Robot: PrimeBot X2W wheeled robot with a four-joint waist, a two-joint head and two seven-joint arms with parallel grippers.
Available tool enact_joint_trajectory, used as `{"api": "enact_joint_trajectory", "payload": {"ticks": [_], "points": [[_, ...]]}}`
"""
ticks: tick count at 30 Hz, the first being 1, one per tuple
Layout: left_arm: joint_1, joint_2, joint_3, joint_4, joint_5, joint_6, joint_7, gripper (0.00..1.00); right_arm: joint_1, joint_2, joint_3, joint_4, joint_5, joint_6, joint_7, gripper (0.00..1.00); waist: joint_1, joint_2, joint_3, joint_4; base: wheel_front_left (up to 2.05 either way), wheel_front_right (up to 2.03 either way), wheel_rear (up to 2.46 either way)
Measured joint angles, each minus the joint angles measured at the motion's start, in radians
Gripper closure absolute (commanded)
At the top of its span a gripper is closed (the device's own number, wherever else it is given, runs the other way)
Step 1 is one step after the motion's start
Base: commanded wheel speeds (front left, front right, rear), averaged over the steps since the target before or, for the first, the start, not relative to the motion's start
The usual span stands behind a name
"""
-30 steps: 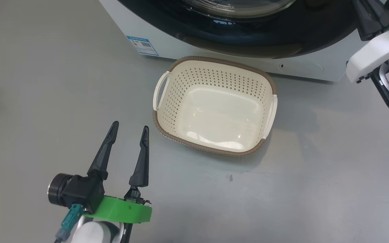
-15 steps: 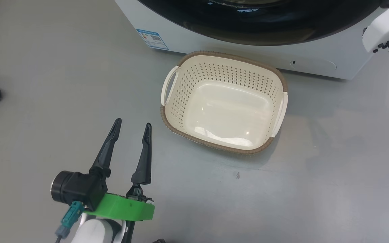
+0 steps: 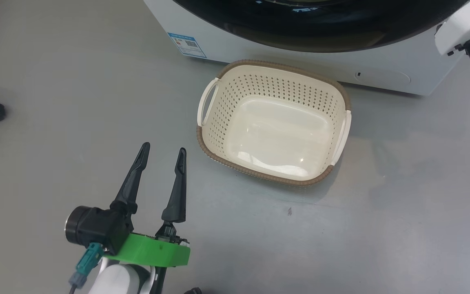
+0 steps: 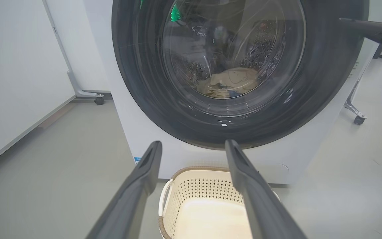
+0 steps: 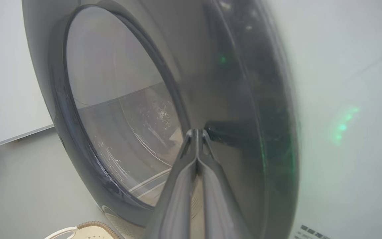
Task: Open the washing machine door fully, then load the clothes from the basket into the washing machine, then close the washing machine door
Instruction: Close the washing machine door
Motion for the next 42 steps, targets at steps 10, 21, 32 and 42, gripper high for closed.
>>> {"api": "enact_joint_trajectory", "payload": {"ticks": [10,21,32,42], "points": [[-0.007,-0.001,0.012,0.014,-0.002,0.009,0.000,0.00,0.095,0.016,0.014,0.025,0.064,-0.018,-0.104,1.00,0.0000,0.0000,-0.038,-0.010,0.00,0.00,0.00],[-0.005,-0.001,0.043,0.050,0.038,0.009,0.000,0.00,0.356,0.060,-0.021,-0.004,0.132,-0.018,-0.182,1.00,0.0000,0.0000,-0.109,-0.063,0.00,0.00,0.00],[0.031,0.015,0.086,0.081,0.057,0.008,0.000,0.00,0.551,0.121,-0.062,-0.087,0.157,-0.062,-0.187,0.90,0.0000,0.0000,-0.182,-0.169,0.00,0.00,0.00],[0.056,0.022,0.094,0.117,0.063,-0.004,0.000,0.00,0.650,0.164,-0.108,-0.211,0.156,-0.081,-0.189,0.00,0.0000,0.0000,-0.257,-0.269,0.00,0.00,0.00]]}}
